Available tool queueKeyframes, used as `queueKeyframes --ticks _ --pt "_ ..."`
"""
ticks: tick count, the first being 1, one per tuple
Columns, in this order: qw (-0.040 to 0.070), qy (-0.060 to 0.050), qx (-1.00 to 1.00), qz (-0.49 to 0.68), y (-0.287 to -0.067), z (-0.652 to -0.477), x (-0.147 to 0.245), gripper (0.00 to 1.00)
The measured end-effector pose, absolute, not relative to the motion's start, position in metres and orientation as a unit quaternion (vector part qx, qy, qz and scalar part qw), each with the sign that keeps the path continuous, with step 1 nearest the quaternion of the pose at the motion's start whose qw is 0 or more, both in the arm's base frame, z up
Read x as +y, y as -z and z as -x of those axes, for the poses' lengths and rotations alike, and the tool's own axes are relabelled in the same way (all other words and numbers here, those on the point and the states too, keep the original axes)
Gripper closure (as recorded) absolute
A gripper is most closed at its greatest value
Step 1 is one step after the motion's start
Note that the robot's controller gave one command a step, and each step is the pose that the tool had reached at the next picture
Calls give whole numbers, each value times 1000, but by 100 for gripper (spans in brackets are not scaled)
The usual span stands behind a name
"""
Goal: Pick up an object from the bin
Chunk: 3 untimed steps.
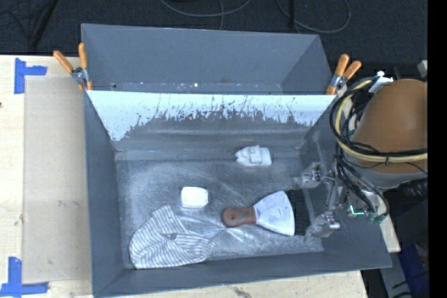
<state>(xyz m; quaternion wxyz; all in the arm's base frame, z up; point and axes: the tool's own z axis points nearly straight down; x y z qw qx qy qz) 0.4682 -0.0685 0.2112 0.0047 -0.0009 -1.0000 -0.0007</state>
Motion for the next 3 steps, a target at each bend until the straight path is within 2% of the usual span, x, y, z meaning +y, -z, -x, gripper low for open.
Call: queueKeyframes --ticks 1,2,3 --pt "1 0 -1000 0 -214 -470 -68 0" --pt "-3 0 -1000 1 -162 -485 -69 0" --pt "-2 0 -1000 0 -102 -512 -74 0"
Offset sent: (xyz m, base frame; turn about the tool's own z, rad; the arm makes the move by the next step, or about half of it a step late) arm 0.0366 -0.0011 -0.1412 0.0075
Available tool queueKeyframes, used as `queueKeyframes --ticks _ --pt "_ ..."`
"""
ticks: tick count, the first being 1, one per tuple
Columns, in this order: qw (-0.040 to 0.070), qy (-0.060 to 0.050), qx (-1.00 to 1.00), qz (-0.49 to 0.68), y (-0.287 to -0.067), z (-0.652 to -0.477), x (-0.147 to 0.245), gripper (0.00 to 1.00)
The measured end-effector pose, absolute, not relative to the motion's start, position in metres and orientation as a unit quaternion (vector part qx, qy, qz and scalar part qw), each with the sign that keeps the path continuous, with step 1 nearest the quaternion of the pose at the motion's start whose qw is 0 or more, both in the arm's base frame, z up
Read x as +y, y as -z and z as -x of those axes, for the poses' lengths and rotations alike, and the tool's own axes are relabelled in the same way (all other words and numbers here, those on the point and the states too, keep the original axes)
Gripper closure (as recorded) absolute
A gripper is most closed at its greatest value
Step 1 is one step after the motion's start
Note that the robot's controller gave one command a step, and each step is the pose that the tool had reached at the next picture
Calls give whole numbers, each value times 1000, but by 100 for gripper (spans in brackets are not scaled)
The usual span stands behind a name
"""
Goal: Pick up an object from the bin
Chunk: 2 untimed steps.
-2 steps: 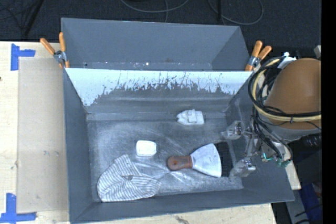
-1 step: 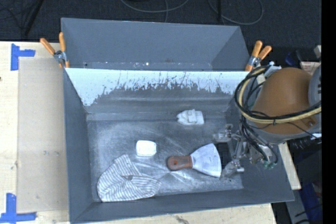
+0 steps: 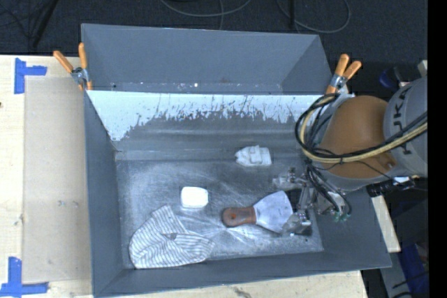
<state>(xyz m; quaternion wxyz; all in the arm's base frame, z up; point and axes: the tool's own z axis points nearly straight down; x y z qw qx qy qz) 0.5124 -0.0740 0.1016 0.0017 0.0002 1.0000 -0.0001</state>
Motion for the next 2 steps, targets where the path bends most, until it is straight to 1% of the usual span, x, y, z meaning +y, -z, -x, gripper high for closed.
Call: queueKeyframes --ticks 1,2 --pt "-2 0 985 173 -74 -534 -62 100" --pt "-2 0 985 173 -74 -534 -62 100"
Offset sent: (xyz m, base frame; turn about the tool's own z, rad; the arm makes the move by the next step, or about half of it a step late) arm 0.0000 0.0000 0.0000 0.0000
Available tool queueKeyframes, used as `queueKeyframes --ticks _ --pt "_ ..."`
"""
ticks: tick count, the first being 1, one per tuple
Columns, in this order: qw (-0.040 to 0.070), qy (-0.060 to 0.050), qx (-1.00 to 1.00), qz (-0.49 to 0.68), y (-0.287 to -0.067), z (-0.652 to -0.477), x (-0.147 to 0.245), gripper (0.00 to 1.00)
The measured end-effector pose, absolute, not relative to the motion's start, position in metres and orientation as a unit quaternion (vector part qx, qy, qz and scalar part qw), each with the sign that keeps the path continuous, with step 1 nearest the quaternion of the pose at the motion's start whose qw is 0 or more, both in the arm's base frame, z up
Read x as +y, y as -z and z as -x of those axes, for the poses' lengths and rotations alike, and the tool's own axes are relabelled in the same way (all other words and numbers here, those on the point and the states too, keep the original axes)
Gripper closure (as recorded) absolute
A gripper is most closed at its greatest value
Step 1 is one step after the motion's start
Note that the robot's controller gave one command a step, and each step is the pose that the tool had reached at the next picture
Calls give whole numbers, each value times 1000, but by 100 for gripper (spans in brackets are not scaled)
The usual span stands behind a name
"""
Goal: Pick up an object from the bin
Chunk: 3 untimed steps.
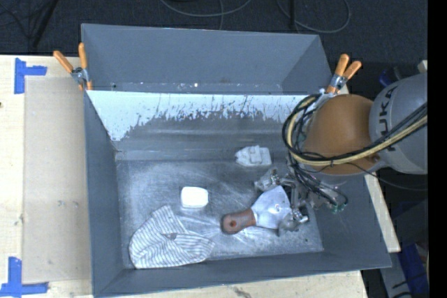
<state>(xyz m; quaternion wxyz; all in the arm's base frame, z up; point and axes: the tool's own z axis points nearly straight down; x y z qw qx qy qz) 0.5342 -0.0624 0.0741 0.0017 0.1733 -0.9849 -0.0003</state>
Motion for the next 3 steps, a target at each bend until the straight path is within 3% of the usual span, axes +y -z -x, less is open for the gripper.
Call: queueKeyframes --ticks 1,2,3 --pt "0 0 -987 -161 -189 -532 -85 100" --pt "0 1 -987 -161 -189 -532 -85 100" --pt "-1 0 -997 -81 -287 -622 -101 100"
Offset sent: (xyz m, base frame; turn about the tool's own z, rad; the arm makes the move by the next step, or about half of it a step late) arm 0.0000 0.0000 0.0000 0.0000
